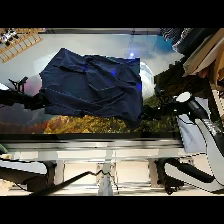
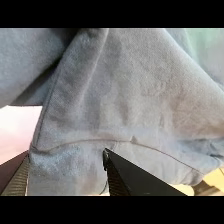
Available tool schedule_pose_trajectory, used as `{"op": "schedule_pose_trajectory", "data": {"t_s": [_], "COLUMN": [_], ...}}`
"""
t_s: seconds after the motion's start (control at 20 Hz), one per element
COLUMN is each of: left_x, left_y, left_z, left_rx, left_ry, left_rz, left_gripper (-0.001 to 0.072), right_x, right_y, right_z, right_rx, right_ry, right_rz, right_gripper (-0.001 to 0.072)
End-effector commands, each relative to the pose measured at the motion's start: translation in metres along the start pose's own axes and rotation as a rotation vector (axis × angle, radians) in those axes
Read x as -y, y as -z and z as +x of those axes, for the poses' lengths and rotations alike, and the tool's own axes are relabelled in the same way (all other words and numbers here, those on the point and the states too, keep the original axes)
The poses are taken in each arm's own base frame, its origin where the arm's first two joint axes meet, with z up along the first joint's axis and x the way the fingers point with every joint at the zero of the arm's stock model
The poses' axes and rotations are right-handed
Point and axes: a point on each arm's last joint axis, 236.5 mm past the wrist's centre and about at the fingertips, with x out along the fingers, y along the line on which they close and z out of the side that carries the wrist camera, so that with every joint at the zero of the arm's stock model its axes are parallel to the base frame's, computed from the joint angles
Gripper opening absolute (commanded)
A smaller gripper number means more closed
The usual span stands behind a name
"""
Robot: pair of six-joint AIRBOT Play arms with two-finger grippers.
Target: Fold the clothes and pants, and hang the long-sleeved shirts on hangers.
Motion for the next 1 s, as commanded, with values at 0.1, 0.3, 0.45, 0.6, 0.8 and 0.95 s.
{"op": "schedule_pose_trajectory", "data": {"t_s": [0.1,0.3,0.45,0.6,0.8,0.95], "left_x": [0.003,0.003,0.003,0.003,0.005,0.006], "left_y": [0.005,0.005,0.005,0.005,0.008,0.010], "left_z": [-0.001,-0.001,-0.001,-0.001,-0.001,-0.002], "left_rx": [-0.021,-0.022,-0.022,-0.022,-0.036,-0.044], "left_ry": [0.012,0.013,0.013,0.013,0.020,0.025], "left_rz": [0.016,0.016,0.016,0.016,0.017,0.017], "left_gripper": [0.0463,0.0463,0.0463,0.0463,0.0463,0.0463], "right_x": [0.014,0.031,0.036,0.043,0.050,0.054], "right_y": [0.052,0.060,0.063,0.074,0.077,0.064], "right_z": [0.010,0.027,0.029,0.030,0.031,0.019], "right_rx": [-0.158,-0.151,-0.154,-0.192,-0.197,-0.133], "right_ry": [0.022,0.041,0.051,0.084,0.138,0.114], "right_rz": [0.137,0.189,0.195,0.191,0.183,0.236], "right_gripper": [0.0016,0.0017,0.0064,0.0099,0.0295,0.0295]}}
